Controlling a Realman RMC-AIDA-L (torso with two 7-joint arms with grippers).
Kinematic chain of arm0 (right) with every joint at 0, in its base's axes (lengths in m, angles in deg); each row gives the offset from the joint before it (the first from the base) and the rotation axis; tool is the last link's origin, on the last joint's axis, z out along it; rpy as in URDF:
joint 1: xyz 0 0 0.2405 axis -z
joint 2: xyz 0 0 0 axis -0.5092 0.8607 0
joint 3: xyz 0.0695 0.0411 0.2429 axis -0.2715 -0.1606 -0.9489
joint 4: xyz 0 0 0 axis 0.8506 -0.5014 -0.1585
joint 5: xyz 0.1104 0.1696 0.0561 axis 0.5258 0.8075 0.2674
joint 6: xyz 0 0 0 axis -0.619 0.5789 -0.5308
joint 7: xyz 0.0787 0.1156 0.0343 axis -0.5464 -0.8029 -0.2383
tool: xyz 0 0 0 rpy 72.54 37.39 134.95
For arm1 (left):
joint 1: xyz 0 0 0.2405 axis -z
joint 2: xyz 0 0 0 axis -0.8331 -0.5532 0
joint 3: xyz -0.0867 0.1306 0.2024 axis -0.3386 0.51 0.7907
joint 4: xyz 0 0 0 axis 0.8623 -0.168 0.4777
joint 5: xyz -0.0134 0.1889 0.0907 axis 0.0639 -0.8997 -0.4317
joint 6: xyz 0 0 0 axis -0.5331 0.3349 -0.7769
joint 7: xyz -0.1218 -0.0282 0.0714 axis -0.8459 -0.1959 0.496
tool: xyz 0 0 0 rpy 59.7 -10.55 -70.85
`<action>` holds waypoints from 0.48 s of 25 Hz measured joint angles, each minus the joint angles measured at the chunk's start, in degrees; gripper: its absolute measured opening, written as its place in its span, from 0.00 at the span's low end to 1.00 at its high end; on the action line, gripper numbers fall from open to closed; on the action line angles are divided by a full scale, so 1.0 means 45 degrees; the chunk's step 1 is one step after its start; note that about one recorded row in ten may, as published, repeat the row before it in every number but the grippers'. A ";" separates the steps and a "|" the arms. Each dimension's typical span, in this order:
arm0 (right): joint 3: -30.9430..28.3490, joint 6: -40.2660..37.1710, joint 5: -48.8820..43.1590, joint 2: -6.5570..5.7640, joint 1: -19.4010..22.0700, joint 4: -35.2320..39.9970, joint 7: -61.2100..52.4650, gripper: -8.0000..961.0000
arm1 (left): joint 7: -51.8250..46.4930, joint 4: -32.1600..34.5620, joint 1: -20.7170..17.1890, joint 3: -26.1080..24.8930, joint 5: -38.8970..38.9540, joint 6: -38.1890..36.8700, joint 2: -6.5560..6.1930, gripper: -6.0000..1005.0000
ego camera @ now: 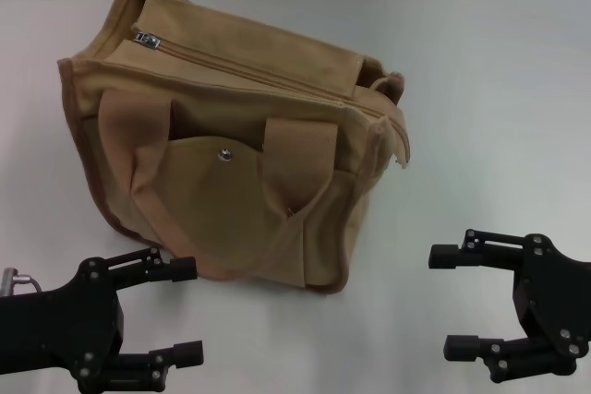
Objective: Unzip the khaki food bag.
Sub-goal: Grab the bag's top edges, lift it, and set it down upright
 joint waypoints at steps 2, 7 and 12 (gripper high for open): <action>0.0002 0.0005 0.0002 0.0001 -0.0020 -0.0017 -0.0001 0.87 | 0.0000 0.0000 0.0000 0.0001 -0.0003 -0.0007 0.0000 0.82; 0.0011 0.0076 0.0012 0.0000 -0.0092 -0.0114 -0.0005 0.87 | 0.0057 0.0001 -0.0030 0.0010 0.0046 -0.0191 -0.0012 0.81; 0.0012 0.0280 0.0014 -0.0002 -0.0100 -0.0203 -0.0002 0.87 | 0.0178 0.0001 -0.0256 -0.0504 0.0044 -0.0447 -0.0182 0.80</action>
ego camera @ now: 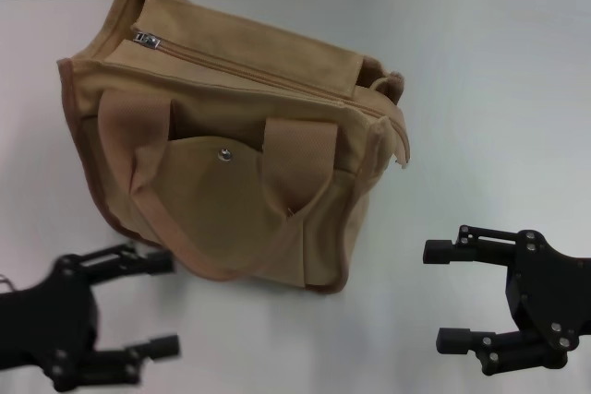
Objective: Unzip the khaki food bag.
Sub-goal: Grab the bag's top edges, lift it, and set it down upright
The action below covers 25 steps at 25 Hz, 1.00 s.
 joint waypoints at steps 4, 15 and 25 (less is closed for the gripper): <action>-0.0031 0.0046 0.0000 0.0000 0.0002 -0.0065 0.0025 0.87 | 0.0159 0.0005 -0.0630 -0.2174 -0.0061 0.0399 -0.0244 0.79; -0.0003 0.0239 -0.0007 0.0000 -0.0095 -0.0103 0.0052 0.87 | 0.0832 0.0126 0.0154 -0.5265 -0.0098 0.3523 0.0596 0.77; -0.0064 0.0238 -0.0006 -0.0019 -0.0086 -0.0096 0.0064 0.87 | 0.1586 0.0119 0.0817 -0.5270 -0.0121 0.3518 0.0994 0.75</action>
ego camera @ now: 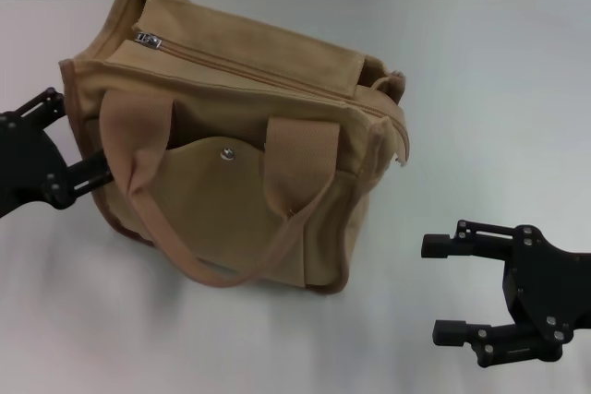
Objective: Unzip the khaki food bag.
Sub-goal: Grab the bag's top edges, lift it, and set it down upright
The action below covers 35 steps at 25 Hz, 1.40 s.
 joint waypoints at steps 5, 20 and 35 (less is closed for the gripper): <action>-0.0049 -0.0003 0.0005 0.0000 0.0031 0.0003 0.0025 0.87 | 0.0487 -0.0108 0.0050 -0.0019 -0.0001 0.0225 0.0151 0.74; -0.0263 -0.0014 0.0089 0.0000 0.0105 0.0004 0.0079 0.87 | 0.0703 -0.0054 0.0064 -0.0280 0.0110 0.0334 0.0561 0.22; -0.2503 -0.0234 0.6217 -0.0011 0.0921 -0.1606 0.0732 0.87 | 0.0623 0.0002 0.0697 -0.0284 0.0914 -0.1342 0.0576 0.08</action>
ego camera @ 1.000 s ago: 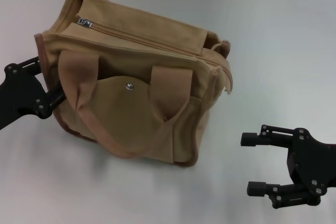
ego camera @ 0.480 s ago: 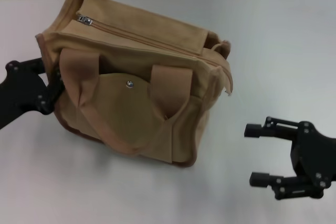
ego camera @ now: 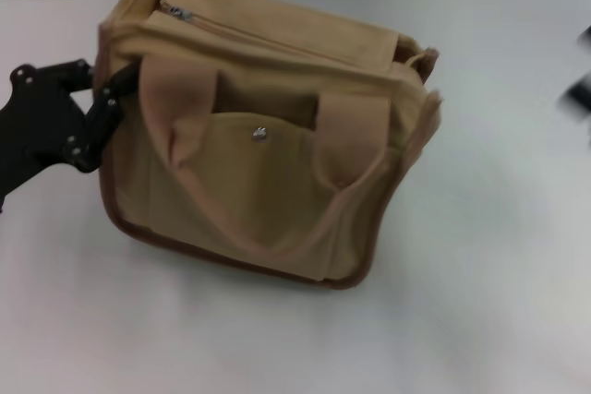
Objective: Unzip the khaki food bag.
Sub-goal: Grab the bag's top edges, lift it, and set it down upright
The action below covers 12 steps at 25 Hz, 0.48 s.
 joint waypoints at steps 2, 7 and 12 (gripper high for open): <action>-0.0643 0.0029 0.0872 0.0006 -0.0047 -0.0538 0.0021 0.87 | -0.0012 0.0094 0.0259 -0.0004 0.0082 -0.0359 0.0008 0.08; -0.1109 0.0077 0.2014 0.0040 -0.0558 -0.1036 0.0044 0.87 | -0.0052 0.0358 0.0941 0.0002 0.0124 -0.1071 0.0021 0.07; -0.0961 0.0604 0.2006 0.0062 -0.1299 -0.1168 0.0055 0.87 | -0.0213 0.0536 0.1437 0.0084 0.0139 -0.1156 0.0004 0.06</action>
